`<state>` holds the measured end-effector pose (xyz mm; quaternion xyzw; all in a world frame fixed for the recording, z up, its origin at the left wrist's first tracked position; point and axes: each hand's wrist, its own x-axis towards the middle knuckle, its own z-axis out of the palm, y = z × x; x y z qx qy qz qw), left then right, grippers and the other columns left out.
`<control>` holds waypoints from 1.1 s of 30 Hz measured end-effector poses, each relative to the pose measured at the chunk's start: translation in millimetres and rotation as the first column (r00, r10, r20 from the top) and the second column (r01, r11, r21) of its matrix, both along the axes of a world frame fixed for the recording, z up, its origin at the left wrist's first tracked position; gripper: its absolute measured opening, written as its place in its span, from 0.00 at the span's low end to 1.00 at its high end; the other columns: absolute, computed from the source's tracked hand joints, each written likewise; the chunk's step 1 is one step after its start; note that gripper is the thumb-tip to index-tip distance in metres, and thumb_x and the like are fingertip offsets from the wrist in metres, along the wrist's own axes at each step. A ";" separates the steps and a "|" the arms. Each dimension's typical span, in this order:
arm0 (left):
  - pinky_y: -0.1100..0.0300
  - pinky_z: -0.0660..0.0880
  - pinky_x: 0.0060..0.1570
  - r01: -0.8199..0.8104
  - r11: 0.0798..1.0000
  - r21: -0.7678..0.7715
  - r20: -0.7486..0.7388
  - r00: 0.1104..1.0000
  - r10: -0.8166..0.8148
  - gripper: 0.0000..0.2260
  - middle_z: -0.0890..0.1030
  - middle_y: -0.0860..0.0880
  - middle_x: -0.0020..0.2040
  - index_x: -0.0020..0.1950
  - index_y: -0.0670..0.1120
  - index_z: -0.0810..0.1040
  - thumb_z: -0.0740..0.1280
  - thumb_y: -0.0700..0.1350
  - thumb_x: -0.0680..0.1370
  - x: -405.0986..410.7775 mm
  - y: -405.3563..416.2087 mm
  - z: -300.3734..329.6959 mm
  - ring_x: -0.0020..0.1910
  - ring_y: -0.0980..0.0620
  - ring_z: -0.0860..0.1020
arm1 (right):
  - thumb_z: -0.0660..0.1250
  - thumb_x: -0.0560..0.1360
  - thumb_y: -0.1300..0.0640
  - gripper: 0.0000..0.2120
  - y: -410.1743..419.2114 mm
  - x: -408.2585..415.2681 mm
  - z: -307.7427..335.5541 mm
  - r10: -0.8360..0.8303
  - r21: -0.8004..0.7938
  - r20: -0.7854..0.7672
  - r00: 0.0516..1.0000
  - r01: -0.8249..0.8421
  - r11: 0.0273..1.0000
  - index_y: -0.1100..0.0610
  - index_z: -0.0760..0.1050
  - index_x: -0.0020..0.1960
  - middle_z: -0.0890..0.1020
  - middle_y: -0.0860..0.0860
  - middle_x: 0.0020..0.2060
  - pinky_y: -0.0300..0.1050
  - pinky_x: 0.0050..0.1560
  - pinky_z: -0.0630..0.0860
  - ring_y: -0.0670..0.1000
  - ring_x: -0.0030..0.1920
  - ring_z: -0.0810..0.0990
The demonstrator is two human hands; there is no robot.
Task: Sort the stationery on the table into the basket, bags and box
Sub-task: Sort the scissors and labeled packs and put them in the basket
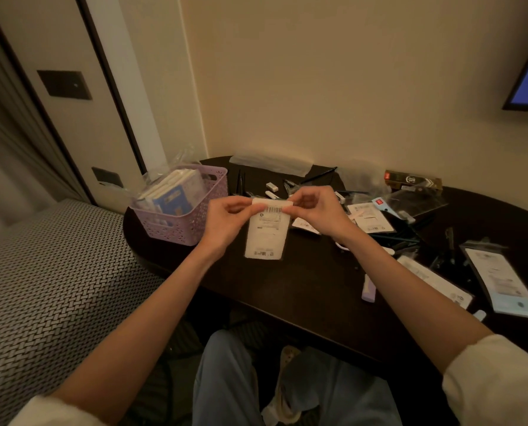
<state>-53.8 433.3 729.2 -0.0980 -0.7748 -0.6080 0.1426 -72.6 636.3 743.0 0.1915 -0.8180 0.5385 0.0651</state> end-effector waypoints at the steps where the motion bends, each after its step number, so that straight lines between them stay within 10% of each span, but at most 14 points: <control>1: 0.63 0.80 0.45 -0.005 1.000 0.029 0.020 1.000 0.004 0.08 0.84 0.52 0.49 0.52 0.47 0.81 0.72 0.42 0.74 -0.5 -3.7 1.8 0.49 0.58 0.83 | 0.72 0.72 0.62 0.04 -3.3 -1.6 2.7 0.008 -0.041 0.009 1.000 -0.008 0.999 0.55 0.78 0.43 0.83 0.50 0.45 0.39 0.44 0.81 0.46 0.46 0.83; 13: 0.68 0.78 0.43 -0.273 0.947 -0.169 -0.392 0.900 0.190 0.09 0.83 0.53 0.45 0.53 0.45 0.82 0.73 0.44 0.74 -26.8 -65.7 76.0 0.41 0.63 0.81 | 0.69 0.75 0.60 0.07 -78.7 -59.9 37.7 0.076 -0.220 -0.070 0.995 -0.090 0.971 0.55 0.77 0.52 0.83 0.51 0.45 0.43 0.44 0.81 0.49 0.47 0.83; 22: 0.64 0.74 0.42 -0.512 0.771 -0.378 -0.418 0.838 0.352 0.07 0.85 0.46 0.43 0.49 0.42 0.85 0.73 0.44 0.74 -86.6 -111.4 74.8 0.37 0.58 0.78 | 0.67 0.76 0.62 0.13 -119.8 -113.9 10.1 0.084 0.176 -0.129 0.988 -0.061 0.983 0.59 0.75 0.60 0.81 0.52 0.51 0.41 0.53 0.78 0.46 0.50 0.79; 27: 0.70 0.72 0.34 -0.483 0.720 -0.499 -0.394 0.866 0.308 0.04 0.77 0.59 0.30 0.45 0.46 0.86 0.71 0.43 0.75 -101.3 -112.7 50.2 0.28 0.62 0.73 | 0.66 0.76 0.62 0.22 -136.8 -137.7 -8.8 0.229 0.391 -0.123 0.966 -0.165 0.906 0.58 0.68 0.69 0.74 0.53 0.65 0.47 0.59 0.76 0.49 0.64 0.73; 33: 0.73 0.65 0.30 -0.410 0.622 -0.668 -0.296 0.912 0.283 0.13 0.79 0.48 0.26 0.31 0.44 0.83 0.69 0.45 0.76 -126.1 -117.0 23.9 0.25 0.53 0.74 | 0.66 0.76 0.63 0.25 -146.5 -160.0 -18.8 0.299 0.543 -0.121 0.947 -0.189 0.818 0.57 0.65 0.71 0.71 0.53 0.68 0.38 0.65 0.61 0.51 0.70 0.66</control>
